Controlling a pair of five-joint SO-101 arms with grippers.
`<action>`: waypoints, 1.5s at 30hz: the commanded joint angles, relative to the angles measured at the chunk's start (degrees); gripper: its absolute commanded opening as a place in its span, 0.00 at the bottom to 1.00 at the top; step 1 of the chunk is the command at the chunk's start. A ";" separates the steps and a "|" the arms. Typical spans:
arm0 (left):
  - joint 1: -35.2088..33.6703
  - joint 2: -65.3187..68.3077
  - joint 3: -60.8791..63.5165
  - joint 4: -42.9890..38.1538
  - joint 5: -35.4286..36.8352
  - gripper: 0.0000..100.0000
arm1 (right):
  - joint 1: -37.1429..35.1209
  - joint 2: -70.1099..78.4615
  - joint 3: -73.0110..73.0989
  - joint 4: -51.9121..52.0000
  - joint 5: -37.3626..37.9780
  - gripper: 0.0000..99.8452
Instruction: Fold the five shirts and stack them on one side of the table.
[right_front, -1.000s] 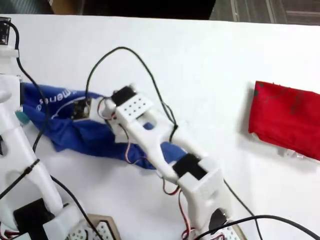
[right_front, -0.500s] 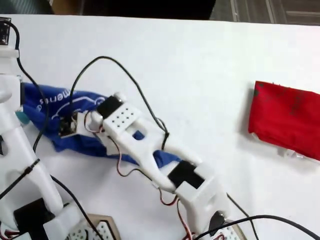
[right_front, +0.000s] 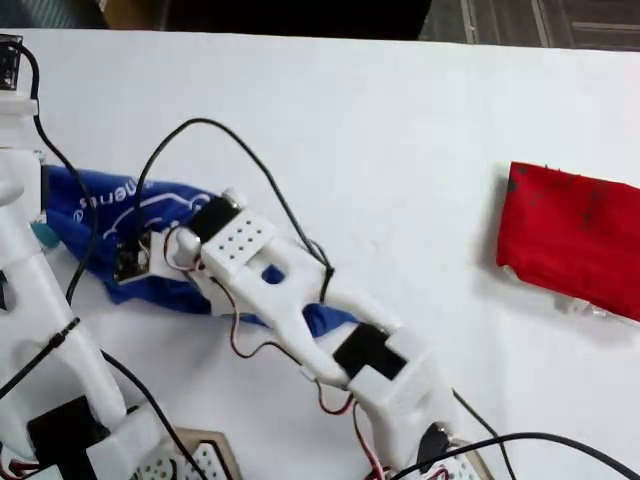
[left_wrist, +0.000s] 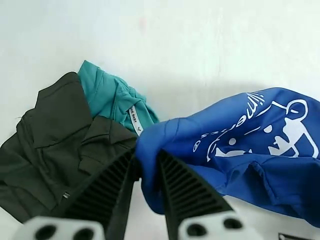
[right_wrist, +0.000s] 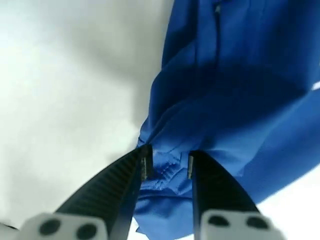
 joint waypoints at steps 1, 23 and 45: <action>-0.26 -1.85 -0.13 -1.14 -0.44 0.03 | -0.40 -8.04 -0.26 0.48 -2.64 0.13; -0.35 -1.85 -0.13 -1.14 -0.44 0.03 | -0.75 -1.19 -0.26 -1.63 -2.37 0.13; -0.44 -1.85 -0.13 -1.14 -0.44 0.03 | 6.37 2.59 -0.62 -4.18 -2.29 0.12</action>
